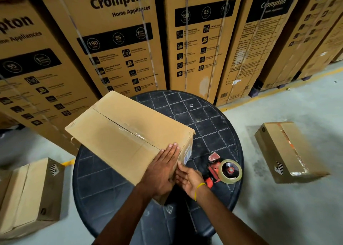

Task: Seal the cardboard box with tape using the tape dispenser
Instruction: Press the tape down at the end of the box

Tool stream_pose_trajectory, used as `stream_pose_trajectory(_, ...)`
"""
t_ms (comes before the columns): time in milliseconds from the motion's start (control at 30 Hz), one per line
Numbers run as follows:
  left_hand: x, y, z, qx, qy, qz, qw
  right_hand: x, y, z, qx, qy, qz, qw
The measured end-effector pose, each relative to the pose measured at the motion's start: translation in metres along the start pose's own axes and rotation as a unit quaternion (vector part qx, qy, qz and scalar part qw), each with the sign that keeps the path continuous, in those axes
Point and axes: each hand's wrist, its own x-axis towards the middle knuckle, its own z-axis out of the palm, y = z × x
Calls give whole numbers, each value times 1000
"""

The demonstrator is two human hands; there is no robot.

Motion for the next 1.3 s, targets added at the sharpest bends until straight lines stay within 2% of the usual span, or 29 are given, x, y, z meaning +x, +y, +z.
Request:
stream_pose_trajectory(67, 0, -1, -2, -4, 8, 1, 1000, 4, -3, -15, -121, 36, -24, 992)
stream_pose_trajectory(133, -1, -3, 0, 4, -5, 0, 1000, 12, -4, -31, -321, 115, -81, 936)
stream_pose_trajectory(167, -1, -3, 1, 6, -5, -2, 1000, 18, -4, -36, -352, 135, -114, 919)
stream_pose_trajectory(267, 0, -1, -1, -1, -3, -4, 1000, 9, -20, -26, -216, 71, -232, 946)
stream_pose_trajectory(333, 0, -1, -1, -2, 0, -6, 1000, -5, -35, -5, -124, -6, -264, 956)
stream_pose_trajectory(400, -2, -1, 0, -8, 3, -7, 1000, -13, -42, 15, -91, -49, -276, 956)
stream_pose_trajectory(567, -2, 0, -3, -11, 6, -6, 1000, -10, -28, 30, -105, 12, -290, 951)
stream_pose_trajectory(767, -3, 1, -2, -33, 30, -5, 999, -9, -15, 2, -266, 39, -205, 941)
stream_pose_trajectory(933, -3, 2, -5, -35, 13, -5, 999, -11, -23, 20, -105, -22, -259, 960)
stream_pose_trajectory(1067, -3, 2, -9, -106, 34, -28, 993, -8, -14, 15, -184, 29, -190, 964)
stream_pose_trajectory(1133, -3, -2, -10, -169, 45, -29, 984, -16, -9, 7, -229, 98, -200, 948)
stream_pose_trajectory(1167, -4, -3, -10, -194, 54, -29, 979, -19, -7, 6, -242, 143, -248, 927)
stream_pose_trajectory(1233, -6, -3, -10, -229, 80, -34, 969, -31, -4, 12, -256, 183, -414, 854)
stream_pose_trajectory(1300, -8, 1, -13, -260, 99, -63, 958, -41, 3, 28, -284, 134, -542, 779)
